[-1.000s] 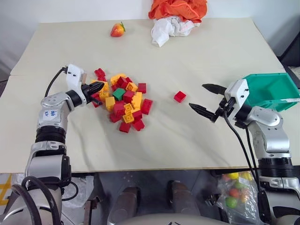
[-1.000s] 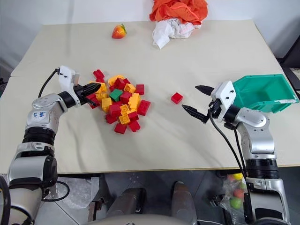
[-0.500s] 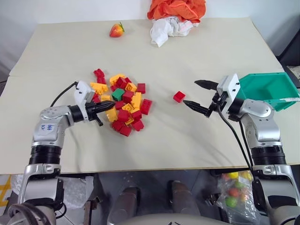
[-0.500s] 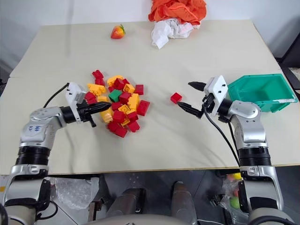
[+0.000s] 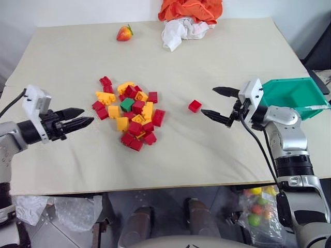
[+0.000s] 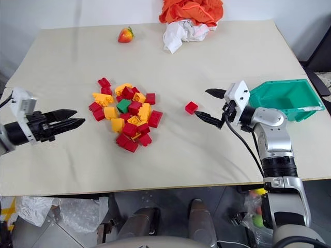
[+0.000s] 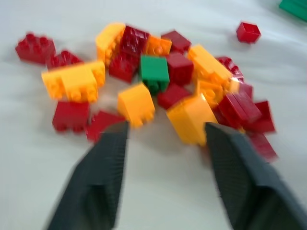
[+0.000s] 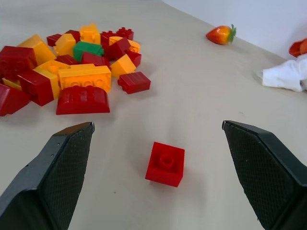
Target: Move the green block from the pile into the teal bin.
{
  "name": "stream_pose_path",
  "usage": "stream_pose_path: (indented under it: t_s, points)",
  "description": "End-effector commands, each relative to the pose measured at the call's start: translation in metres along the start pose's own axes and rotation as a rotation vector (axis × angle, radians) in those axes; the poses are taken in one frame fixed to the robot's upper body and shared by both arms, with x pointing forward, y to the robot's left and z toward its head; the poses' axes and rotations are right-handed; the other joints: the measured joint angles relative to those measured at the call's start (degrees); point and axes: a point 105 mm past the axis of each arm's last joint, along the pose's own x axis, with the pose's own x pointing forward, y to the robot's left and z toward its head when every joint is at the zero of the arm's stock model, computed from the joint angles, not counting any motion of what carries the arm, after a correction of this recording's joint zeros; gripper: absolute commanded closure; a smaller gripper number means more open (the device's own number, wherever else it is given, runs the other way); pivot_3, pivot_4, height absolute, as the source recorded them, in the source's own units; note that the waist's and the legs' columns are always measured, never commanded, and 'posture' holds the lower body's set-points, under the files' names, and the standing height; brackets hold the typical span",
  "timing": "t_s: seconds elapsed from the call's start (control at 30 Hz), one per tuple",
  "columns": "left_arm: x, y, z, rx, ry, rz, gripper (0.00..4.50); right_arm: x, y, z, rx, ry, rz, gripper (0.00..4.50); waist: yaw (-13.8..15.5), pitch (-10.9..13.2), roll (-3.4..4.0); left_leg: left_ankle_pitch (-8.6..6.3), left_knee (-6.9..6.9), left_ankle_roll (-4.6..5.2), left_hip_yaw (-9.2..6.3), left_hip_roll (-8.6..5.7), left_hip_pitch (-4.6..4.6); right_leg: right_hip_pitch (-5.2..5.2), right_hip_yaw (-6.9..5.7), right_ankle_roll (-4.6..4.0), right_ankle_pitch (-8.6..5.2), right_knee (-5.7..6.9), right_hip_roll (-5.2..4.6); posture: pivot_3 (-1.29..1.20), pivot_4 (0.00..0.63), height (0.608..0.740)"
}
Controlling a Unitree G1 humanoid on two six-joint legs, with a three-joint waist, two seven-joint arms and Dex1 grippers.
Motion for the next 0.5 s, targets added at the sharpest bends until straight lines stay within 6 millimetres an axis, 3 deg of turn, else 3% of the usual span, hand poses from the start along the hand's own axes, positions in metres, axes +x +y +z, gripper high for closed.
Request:
stream_pose_path:
  t_s: [0.03,0.1,0.33,0.5]
  points:
    - [-0.013,-0.007,0.018,0.048,-0.032,-0.004,0.61,0.000,-0.003,0.010,-0.035,-0.022,0.016,0.00,0.0,0.0,0.00,0.00,0.01,0.00,0.00,0.00,0.00,0.00,0.00,0.00,0.00,-0.02,0.00,0.00,0.150,0.740]
    - [-0.013,-0.007,0.020,0.065,-0.043,0.003,0.02,0.001,0.000,0.011,-0.036,-0.024,0.041,0.00,0.2,0.0,0.00,0.00,0.01,0.00,0.00,-0.01,0.01,0.00,0.00,0.00,0.00,-0.06,-0.01,0.00,0.150,0.740]
    - [0.040,-0.007,0.025,0.195,-0.095,-0.019,0.02,0.003,0.029,0.024,-0.030,-0.023,0.233,0.00,0.4,0.0,0.00,0.00,0.08,0.00,0.01,-0.03,0.00,0.03,-0.02,0.00,0.00,-0.06,-0.02,0.00,0.150,0.740]
    - [0.076,0.011,0.015,0.223,-0.015,0.049,0.02,0.008,0.029,0.033,-0.037,-0.050,0.219,0.00,0.2,0.0,0.00,0.00,0.09,0.00,0.02,-0.05,0.00,0.01,-0.03,0.01,0.00,0.01,0.01,0.00,0.150,0.740]
